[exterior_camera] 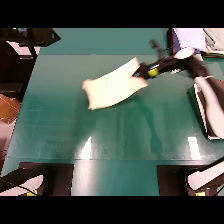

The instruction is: Fold the shirts.

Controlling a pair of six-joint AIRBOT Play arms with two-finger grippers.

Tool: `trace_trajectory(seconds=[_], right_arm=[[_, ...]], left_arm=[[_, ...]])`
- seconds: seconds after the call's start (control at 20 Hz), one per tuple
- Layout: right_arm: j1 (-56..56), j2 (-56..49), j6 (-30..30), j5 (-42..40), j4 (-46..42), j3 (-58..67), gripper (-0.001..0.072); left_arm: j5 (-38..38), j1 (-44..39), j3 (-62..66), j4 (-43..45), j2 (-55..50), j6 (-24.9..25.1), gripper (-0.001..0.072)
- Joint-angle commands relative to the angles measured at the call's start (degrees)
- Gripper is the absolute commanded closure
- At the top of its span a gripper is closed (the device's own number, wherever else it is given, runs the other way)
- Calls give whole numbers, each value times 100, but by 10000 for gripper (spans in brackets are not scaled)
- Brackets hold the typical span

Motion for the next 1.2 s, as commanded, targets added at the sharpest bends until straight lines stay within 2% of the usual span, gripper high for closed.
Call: trace_trajectory(seconds=[0.0, 0.25, 0.4, 0.5, 0.75, 0.85, 1.0, 1.15], right_arm=[[-1287, 872, 389, 367, -726, 61, 691], [-3222, 1676, 463, 402, -1043, 61, 692], [-4122, 1716, 391, -94, -1038, 61, 691], [-4505, 1602, 79, -544, -990, 63, 692], [-4715, 1246, -466, -1401, -984, 122, 692], [-4647, 1132, -612, -1513, -986, 461, 692], [-4586, 1099, -758, -1373, -986, 1217, 692], [-4594, 1108, -745, -691, -997, 1912, 692]], left_arm=[[289, -404, -2, -4, -4, -2, 683], [638, -686, -2, -35, -4, -9, 683], [719, -684, -2, -81, -4, -52, 683], [713, -686, -2, -81, -4, -55, 683], [715, -684, -2, -81, -4, -197, 683], [715, -686, -2, -83, -4, -216, 682], [715, -684, -2, -81, -4, -216, 682], [702, -684, -2, -81, -4, -203, 682]])
